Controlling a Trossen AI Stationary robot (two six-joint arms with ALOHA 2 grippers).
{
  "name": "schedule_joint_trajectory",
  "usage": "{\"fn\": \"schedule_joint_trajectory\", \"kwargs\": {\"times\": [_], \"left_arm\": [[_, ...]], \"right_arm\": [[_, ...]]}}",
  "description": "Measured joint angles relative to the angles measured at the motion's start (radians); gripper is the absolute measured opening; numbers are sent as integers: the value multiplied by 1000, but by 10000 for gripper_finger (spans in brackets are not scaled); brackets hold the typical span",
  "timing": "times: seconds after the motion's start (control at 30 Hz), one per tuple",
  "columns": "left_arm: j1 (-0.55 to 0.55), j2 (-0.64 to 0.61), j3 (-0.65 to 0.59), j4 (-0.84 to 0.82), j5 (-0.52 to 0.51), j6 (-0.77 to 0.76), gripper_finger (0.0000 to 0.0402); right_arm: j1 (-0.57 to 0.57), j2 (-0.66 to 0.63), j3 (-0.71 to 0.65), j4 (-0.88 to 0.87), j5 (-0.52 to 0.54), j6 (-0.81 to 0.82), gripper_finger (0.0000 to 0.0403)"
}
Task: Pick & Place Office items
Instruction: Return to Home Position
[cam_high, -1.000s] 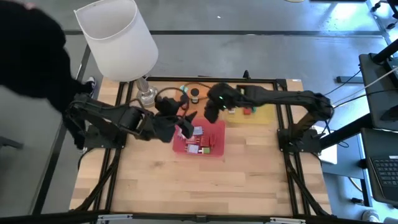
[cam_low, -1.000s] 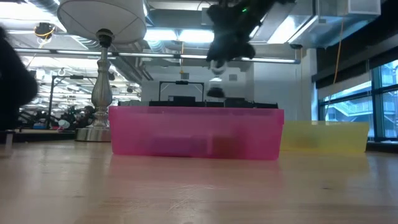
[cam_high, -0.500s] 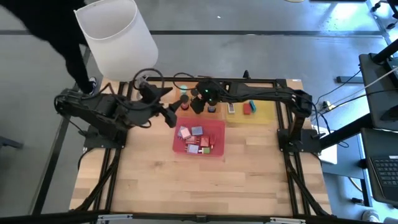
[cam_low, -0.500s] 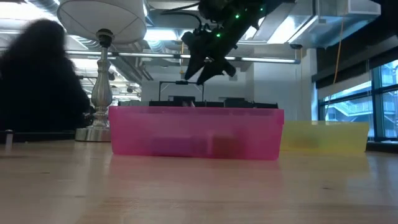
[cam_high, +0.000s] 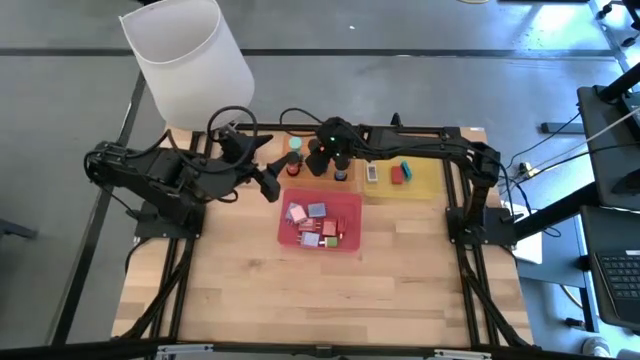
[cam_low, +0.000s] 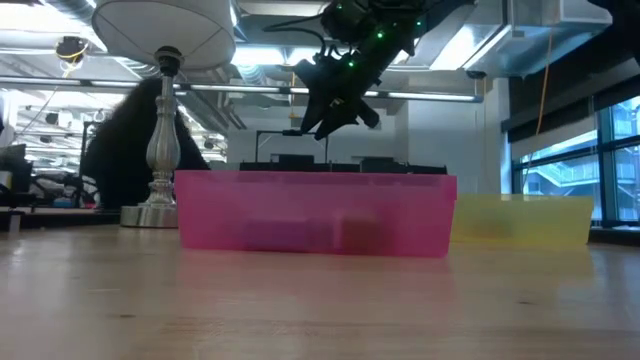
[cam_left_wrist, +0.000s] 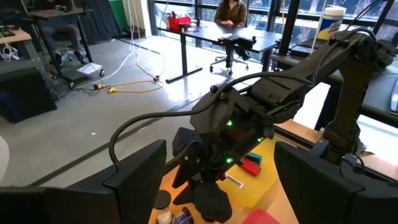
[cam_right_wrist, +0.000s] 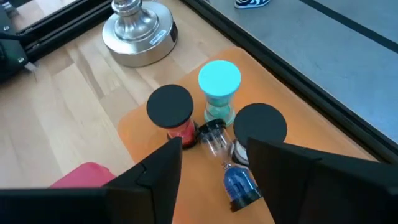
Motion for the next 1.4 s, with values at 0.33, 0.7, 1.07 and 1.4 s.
{"fn": "schedule_joint_trajectory", "kwargs": {"times": [0.33,0.7,1.07,1.4], "left_arm": [[0,0,0,-2,-26,34,294],[-4,-14,0,-103,-29,-14,294],[-25,-41,0,-315,-29,-221,294],[-107,-47,0,-348,-105,-289,294]], "right_arm": [[0,-14,0,-16,-23,-14,183],[49,-181,0,-103,-72,-149,183],[138,-401,-190,-118,-68,-121,183],[243,-797,-659,106,111,121,183]]}}
